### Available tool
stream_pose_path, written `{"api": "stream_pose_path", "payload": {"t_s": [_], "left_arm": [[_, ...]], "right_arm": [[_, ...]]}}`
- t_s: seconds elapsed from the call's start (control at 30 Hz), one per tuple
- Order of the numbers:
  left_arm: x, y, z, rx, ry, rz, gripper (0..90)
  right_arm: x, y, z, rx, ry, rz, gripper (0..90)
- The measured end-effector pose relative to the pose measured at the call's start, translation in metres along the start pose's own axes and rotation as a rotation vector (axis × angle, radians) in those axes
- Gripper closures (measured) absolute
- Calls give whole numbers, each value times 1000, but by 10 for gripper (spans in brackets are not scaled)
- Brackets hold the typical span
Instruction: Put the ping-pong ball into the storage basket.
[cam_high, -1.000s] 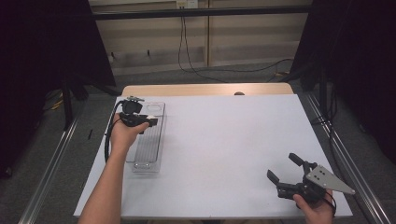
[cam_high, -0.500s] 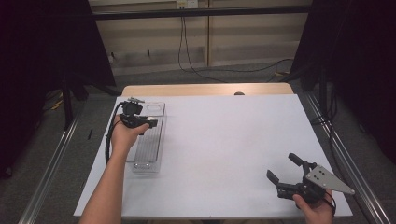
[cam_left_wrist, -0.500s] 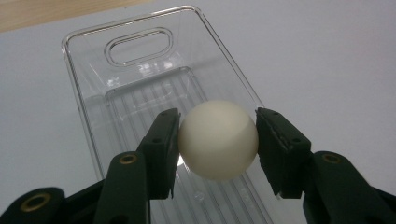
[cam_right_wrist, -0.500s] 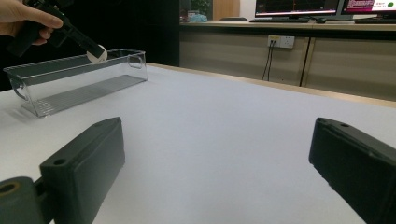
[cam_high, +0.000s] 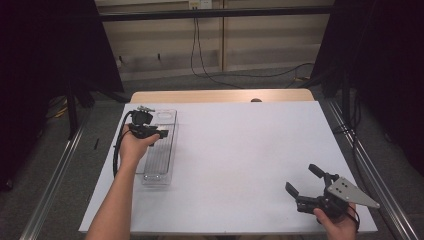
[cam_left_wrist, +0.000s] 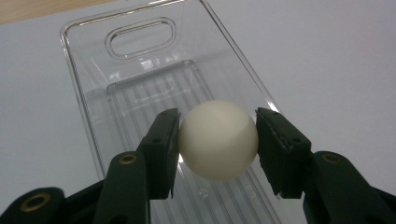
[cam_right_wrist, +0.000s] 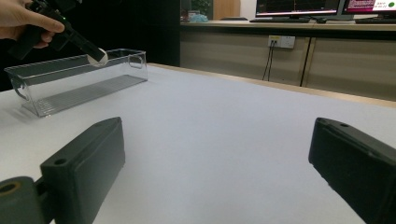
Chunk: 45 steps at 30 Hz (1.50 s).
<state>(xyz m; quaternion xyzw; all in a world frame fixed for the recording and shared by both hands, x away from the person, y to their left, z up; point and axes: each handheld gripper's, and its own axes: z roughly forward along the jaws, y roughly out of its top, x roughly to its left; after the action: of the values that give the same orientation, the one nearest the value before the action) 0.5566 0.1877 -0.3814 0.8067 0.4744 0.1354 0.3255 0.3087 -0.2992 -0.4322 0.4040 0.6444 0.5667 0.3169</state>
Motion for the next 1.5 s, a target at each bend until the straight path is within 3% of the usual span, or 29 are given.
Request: {"api": "stream_pose_path", "payload": {"t_s": [1.13,1.2,1.5], "left_arm": [[0,-7,6,31,-1,8,502],[0,-7,7,9,10,-7,469],[1,-6,4,8,-1,6,424]], "right_arm": [[0,0,0,-5,-8,1,33],[0,0,0,-4,-5,-2,33],[0,0,-2,-6,-12,-1,32]]}}
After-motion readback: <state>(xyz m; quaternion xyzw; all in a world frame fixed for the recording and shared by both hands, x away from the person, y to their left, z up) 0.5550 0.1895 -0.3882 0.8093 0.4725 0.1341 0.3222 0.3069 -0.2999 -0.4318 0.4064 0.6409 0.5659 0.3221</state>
